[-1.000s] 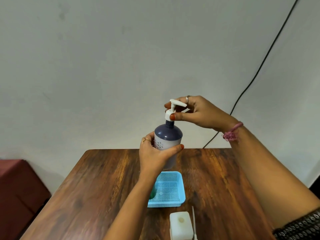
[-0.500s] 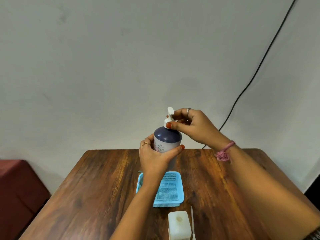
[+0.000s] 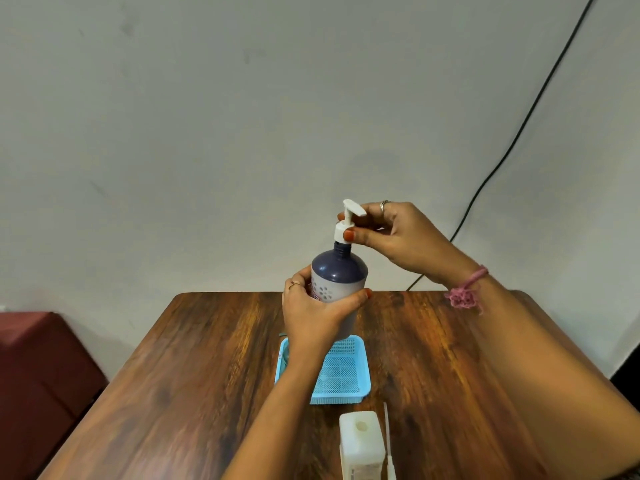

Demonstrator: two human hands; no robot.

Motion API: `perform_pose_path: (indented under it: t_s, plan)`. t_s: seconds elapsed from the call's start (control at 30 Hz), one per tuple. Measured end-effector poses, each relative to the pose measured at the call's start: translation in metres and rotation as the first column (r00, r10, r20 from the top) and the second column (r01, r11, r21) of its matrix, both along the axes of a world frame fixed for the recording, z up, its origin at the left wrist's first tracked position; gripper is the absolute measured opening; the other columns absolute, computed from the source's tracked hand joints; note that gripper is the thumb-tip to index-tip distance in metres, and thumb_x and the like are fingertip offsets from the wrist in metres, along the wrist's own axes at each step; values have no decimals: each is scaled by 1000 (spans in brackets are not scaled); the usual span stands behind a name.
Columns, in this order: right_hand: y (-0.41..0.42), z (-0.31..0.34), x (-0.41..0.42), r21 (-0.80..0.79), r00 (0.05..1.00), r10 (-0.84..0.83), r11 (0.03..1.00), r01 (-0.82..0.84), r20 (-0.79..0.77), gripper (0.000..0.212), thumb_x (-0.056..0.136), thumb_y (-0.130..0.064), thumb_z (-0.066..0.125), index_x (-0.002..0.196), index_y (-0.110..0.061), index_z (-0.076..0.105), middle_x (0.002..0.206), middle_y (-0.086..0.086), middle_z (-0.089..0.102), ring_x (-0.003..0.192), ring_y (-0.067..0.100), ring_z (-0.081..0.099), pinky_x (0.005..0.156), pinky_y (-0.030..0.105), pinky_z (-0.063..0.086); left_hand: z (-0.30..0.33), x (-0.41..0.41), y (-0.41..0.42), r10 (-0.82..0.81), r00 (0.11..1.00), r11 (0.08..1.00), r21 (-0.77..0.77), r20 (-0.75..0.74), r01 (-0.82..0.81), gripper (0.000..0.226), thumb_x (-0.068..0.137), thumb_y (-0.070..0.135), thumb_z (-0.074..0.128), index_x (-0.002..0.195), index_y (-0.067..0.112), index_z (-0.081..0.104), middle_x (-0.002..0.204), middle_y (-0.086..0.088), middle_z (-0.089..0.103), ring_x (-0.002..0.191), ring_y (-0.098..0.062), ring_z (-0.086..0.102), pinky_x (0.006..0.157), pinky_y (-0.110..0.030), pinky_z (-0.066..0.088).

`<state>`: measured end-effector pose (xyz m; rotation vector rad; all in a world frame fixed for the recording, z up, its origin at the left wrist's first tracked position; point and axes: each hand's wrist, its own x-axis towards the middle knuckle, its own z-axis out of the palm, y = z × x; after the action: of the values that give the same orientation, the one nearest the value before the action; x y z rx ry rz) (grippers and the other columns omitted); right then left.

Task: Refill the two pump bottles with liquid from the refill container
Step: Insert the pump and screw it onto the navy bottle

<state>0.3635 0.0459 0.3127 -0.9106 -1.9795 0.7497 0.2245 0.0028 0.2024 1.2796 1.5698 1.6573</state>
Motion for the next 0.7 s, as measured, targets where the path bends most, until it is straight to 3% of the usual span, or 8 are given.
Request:
perform_pose_path:
  t_s: [0.27,0.4,0.7]
  plan:
    - [-4,-5,-2,-11,1000,4,1000,-4,-3,32,85,-18,69,116,-16,65,110,-3,70,104,6,64,98,30,48,1,-2,-1,4,1000,1000,8,-1,-4,93,38,61,82,120,28,52,116,3,60,103,-16,61,86,-39,58]
    - [-5,-6,-4,-5,999,2,1000,-2,48,32,85,-21,69,116,-18,65,107,-6,69,102,4,63,95,26,49,1,-2,0,-1,1000,1000,15,0,1,88,44,51,87,121,26,53,117,2,60,103,-17,61,87,-39,58]
    - [-5,-12,-5,-8,999,-35,999,35,4,34,84,-21,70,117,-16,66,107,-6,70,102,4,64,94,25,50,1,-2,3,10,1000,1000,23,12,-11,91,37,61,82,118,29,53,115,3,61,104,-18,61,85,-40,58]
